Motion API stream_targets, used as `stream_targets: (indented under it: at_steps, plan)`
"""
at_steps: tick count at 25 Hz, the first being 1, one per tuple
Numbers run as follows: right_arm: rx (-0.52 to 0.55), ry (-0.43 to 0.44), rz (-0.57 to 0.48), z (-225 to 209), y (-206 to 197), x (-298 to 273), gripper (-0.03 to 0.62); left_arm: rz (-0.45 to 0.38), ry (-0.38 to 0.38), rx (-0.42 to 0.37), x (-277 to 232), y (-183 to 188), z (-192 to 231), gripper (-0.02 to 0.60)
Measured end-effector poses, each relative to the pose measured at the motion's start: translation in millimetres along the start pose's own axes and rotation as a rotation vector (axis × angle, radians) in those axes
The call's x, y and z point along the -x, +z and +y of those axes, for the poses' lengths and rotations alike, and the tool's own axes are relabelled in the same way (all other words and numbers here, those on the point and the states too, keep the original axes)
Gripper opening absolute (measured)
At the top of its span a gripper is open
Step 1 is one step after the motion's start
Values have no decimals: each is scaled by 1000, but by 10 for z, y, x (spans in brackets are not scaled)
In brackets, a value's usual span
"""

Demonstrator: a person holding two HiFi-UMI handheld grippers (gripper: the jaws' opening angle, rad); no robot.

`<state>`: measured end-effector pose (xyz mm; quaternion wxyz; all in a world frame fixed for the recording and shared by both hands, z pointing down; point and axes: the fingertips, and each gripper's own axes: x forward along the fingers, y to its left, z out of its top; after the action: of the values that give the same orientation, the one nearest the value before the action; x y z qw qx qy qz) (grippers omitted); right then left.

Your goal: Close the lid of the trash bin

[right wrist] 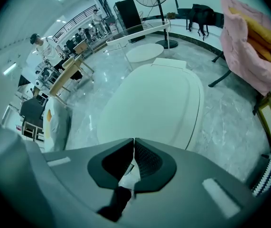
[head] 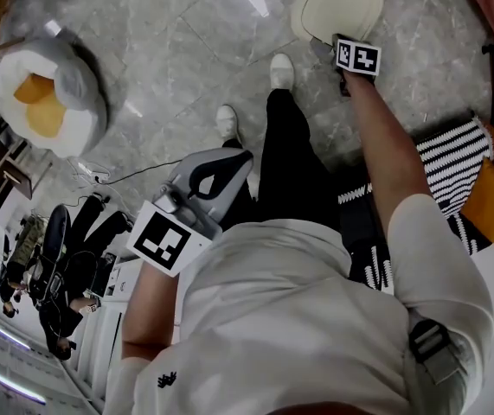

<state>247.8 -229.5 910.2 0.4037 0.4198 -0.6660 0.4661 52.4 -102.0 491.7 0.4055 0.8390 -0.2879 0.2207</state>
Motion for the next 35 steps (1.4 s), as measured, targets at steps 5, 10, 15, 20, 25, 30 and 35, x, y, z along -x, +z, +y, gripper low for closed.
stream_targets:
  at_steps: [5,10,15,20,25,30,35]
  plan:
    - [27,-2,22,40,59,-91,6,7,-8,7,-4,65,156,55]
    - [35,3,21,87,-2,-93,8,6,-14,-5,12,-13,149,55]
    - [44,14,-10,216,56,84,8,-19,-30,-45,95,27,40,55]
    - [53,25,-52,493,1,456,8,-50,-66,-93,331,36,-157,55]
    - [42,14,-127,751,-132,1011,8,-84,-117,-149,674,-57,-396,55]
    - [67,28,-216,1139,-328,1644,8,-124,-147,-203,1090,-241,-605,55]
    - [108,84,-295,1761,-654,2367,6,-185,-120,-294,1530,-452,-660,55]
